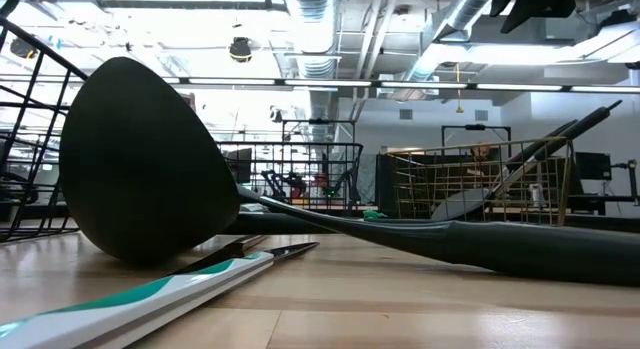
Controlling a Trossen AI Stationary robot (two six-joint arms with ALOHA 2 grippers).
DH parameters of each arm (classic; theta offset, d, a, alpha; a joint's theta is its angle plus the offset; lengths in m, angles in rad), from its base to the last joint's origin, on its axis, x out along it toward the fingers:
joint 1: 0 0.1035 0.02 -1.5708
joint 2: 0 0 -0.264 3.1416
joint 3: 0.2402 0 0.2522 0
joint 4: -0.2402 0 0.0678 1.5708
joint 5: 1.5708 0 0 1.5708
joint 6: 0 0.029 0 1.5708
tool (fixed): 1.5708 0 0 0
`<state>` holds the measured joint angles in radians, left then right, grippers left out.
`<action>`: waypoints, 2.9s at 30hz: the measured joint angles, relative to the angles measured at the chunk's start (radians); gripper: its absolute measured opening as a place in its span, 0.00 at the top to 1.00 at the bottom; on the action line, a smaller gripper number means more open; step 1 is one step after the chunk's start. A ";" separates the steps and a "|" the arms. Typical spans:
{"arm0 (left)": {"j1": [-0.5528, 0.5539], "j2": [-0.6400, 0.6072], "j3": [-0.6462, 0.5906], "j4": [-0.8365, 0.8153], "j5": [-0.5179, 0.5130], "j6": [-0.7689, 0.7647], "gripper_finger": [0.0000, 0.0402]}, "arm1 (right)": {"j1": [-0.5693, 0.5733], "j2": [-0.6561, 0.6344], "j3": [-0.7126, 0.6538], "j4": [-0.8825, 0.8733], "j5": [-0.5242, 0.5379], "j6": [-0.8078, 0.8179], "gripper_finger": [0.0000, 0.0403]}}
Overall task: Pick & Place Kitchen Items
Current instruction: Put the black spatula into the brown wire basket
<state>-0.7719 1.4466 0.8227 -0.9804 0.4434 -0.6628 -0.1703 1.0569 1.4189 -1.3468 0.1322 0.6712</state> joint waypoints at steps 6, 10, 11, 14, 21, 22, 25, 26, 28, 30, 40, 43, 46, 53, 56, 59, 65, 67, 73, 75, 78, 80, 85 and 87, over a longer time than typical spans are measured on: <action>0.002 -0.003 0.000 -0.002 0.021 -0.029 0.92 | 0.000 0.000 0.000 0.000 0.000 0.000 0.61; 0.005 -0.047 0.000 -0.007 0.022 -0.080 0.91 | 0.000 0.000 0.000 0.000 0.000 0.000 0.62; 0.006 -0.066 0.000 -0.007 0.022 -0.098 0.91 | 0.000 0.000 0.000 0.000 0.000 0.000 0.62; 0.013 -0.136 0.000 -0.008 0.024 -0.166 0.91 | 0.000 0.000 0.000 0.000 0.000 0.000 0.62; 0.035 -0.311 0.000 -0.010 0.011 -0.360 0.91 | 0.000 0.000 0.000 0.000 0.000 0.000 0.63; 0.039 -0.336 0.000 -0.007 0.008 -0.383 0.91 | 0.000 0.000 0.000 0.000 0.000 0.000 0.63; 0.048 -0.400 0.000 -0.007 0.004 -0.460 0.91 | 0.000 0.000 0.000 0.000 0.000 0.000 0.63; 0.050 -0.420 0.000 -0.007 -0.008 -0.485 0.91 | 0.000 0.000 0.000 0.000 0.000 0.000 0.63; 0.054 -0.457 0.000 -0.007 -0.021 -0.523 0.91 | 0.000 0.000 0.000 0.000 0.000 0.000 0.63; 0.061 -0.488 0.000 -0.007 -0.026 -0.550 0.91 | 0.000 0.000 0.000 0.000 0.000 0.000 0.63; 0.074 -0.597 0.000 0.009 -0.027 -0.657 0.91 | 0.000 0.003 0.000 0.000 -0.001 0.002 0.64; 0.074 -0.626 0.000 0.011 -0.025 -0.675 0.91 | 0.000 0.003 0.000 0.000 -0.001 0.002 0.64; 0.074 -0.655 0.000 0.020 -0.018 -0.698 0.91 | 0.000 0.003 0.000 0.000 -0.001 0.002 0.63; 0.074 -0.711 0.000 0.047 0.008 -0.732 0.91 | 0.000 0.003 0.000 0.000 -0.003 0.008 0.64; 0.074 -0.728 0.000 0.086 0.007 -0.741 0.91 | 0.000 0.003 0.000 0.000 -0.008 0.011 0.64; 0.074 -0.740 0.000 0.133 0.007 -0.745 0.91 | 0.000 0.003 0.000 0.001 -0.008 0.011 0.64; 0.074 -0.741 0.000 0.251 0.001 -0.756 0.91 | 0.000 0.003 0.000 0.001 -0.008 0.011 0.63; 0.074 -0.741 0.000 0.280 0.000 -0.756 0.91 | 0.000 0.003 0.000 0.001 -0.008 0.011 0.63; 0.074 -0.741 0.000 0.388 -0.052 -0.758 0.90 | 0.000 0.003 0.000 0.001 -0.009 0.008 0.63; 0.074 -0.741 0.000 0.413 -0.073 -0.757 0.90 | 0.000 0.003 0.000 0.001 -0.010 0.008 0.62; 0.074 -0.744 0.000 0.427 -0.106 -0.757 0.92 | 0.000 0.003 0.000 0.001 -0.010 0.008 0.62; 0.075 -0.746 0.000 0.437 -0.161 -0.757 0.92 | 0.000 0.003 0.000 0.001 -0.010 0.006 0.61; 0.112 -0.746 0.000 0.499 -0.339 -0.727 0.89 | 0.000 0.003 0.000 0.019 -0.003 0.003 0.61; 0.135 -0.746 0.000 0.533 -0.426 -0.693 0.90 | 0.000 0.003 0.000 0.045 -0.003 0.003 0.61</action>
<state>-0.6368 0.7002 0.8223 -0.4476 0.0172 -1.3559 -0.1706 1.0603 1.4189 -1.3014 0.1291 0.6739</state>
